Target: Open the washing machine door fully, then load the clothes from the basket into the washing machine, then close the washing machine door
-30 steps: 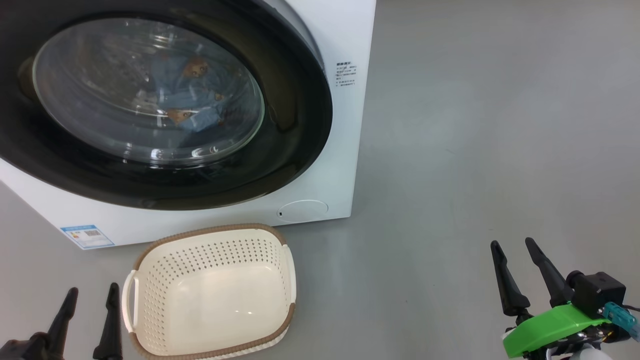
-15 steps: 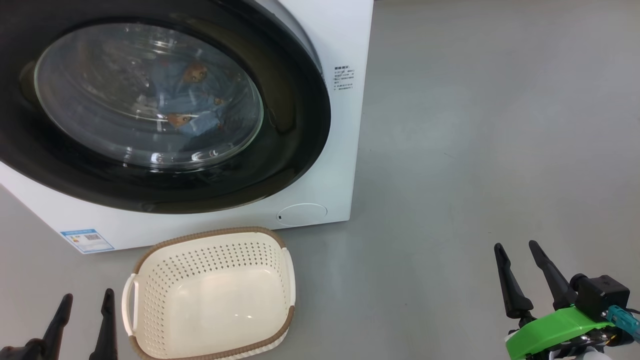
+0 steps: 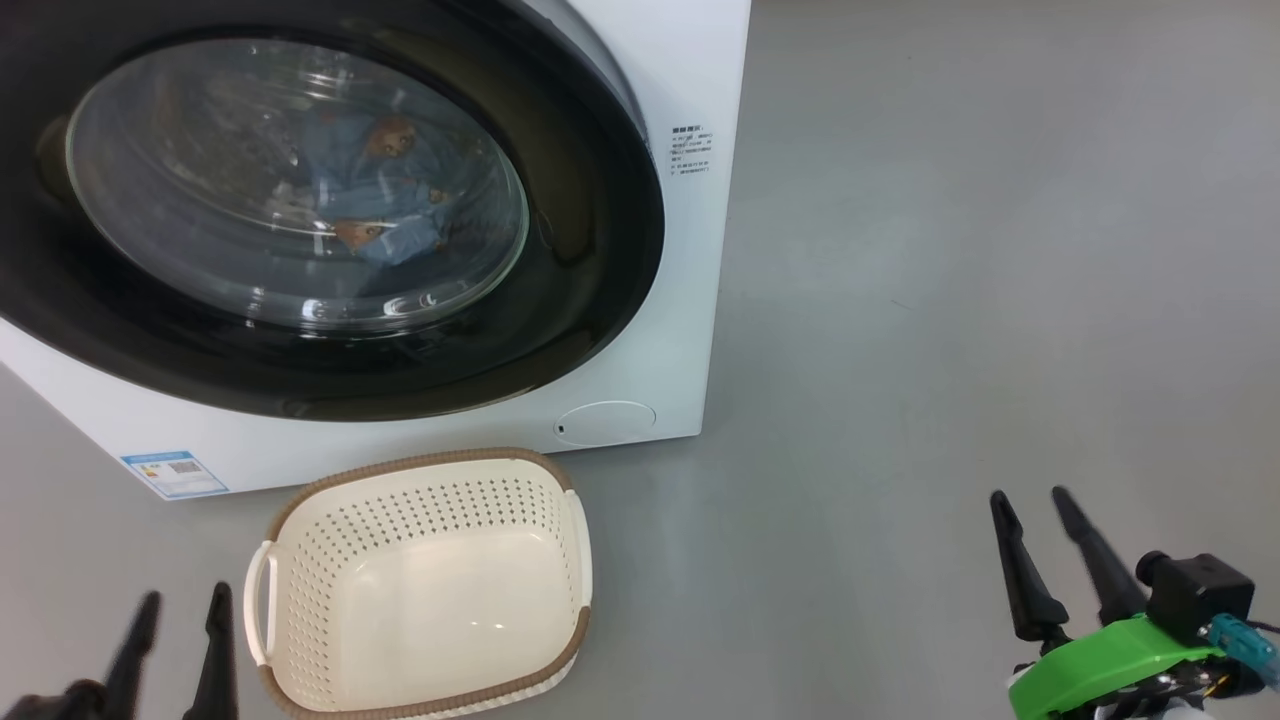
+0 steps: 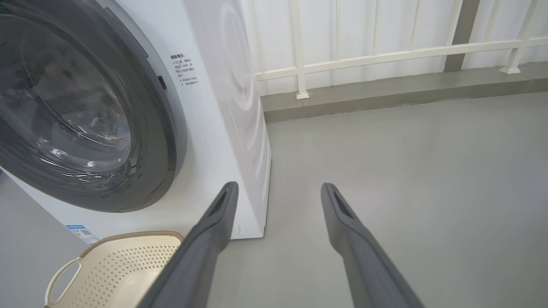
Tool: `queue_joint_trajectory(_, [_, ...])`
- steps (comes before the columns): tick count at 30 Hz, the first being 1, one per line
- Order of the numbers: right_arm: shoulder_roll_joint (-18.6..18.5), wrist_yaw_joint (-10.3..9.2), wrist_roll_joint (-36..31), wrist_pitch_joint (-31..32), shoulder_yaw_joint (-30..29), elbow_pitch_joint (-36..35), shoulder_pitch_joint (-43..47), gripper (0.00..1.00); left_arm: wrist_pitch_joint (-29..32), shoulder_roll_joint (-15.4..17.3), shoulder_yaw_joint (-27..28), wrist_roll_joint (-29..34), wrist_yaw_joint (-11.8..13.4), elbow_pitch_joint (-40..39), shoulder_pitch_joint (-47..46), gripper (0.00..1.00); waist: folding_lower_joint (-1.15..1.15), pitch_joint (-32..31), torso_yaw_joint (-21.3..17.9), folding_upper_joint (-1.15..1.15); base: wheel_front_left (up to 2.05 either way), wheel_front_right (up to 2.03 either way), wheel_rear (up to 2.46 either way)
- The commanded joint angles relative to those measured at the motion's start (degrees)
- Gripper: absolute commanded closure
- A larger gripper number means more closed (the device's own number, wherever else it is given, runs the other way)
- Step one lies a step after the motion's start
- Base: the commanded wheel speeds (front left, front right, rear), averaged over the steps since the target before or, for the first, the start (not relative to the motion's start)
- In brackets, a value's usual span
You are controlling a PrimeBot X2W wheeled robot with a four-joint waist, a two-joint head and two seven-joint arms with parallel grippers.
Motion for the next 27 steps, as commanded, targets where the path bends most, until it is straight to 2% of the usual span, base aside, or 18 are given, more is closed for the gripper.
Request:
queue_joint_trajectory(1, [0.1,0.00,0.0,0.0,0.0,0.3,0.0,1.00,0.0,-0.1,-0.1,0.0,0.0,0.2,0.0,1.00,0.00,0.0,0.0,0.00,0.00,0.00,0.00])
queue_joint_trajectory(4, [0.7,0.00,1.0,0.4,-0.1,1.9,0.0,1.00,0.4,-1.7,-0.5,-1.0,0.0,1.9,-0.2,1.00,0.00,0.0,0.0,0.01,0.00,0.00,0.00])
queue_joint_trajectory(14, [1.1,0.00,6.2,2.0,-0.9,1.8,-0.5,1.00,2.0,-2.3,-0.1,-6.1,0.8,1.6,-1.0,1.00,0.00,-0.5,0.1,0.20,0.00,0.00,0.00])
queue_joint_trajectory(27, [1.6,0.01,13.7,4.2,-1.9,1.7,-1.1,1.00,4.1,-3.2,0.4,-13.5,1.2,1.7,-2.3,1.00,0.00,-0.6,0.3,0.00,0.00,0.00,0.00])
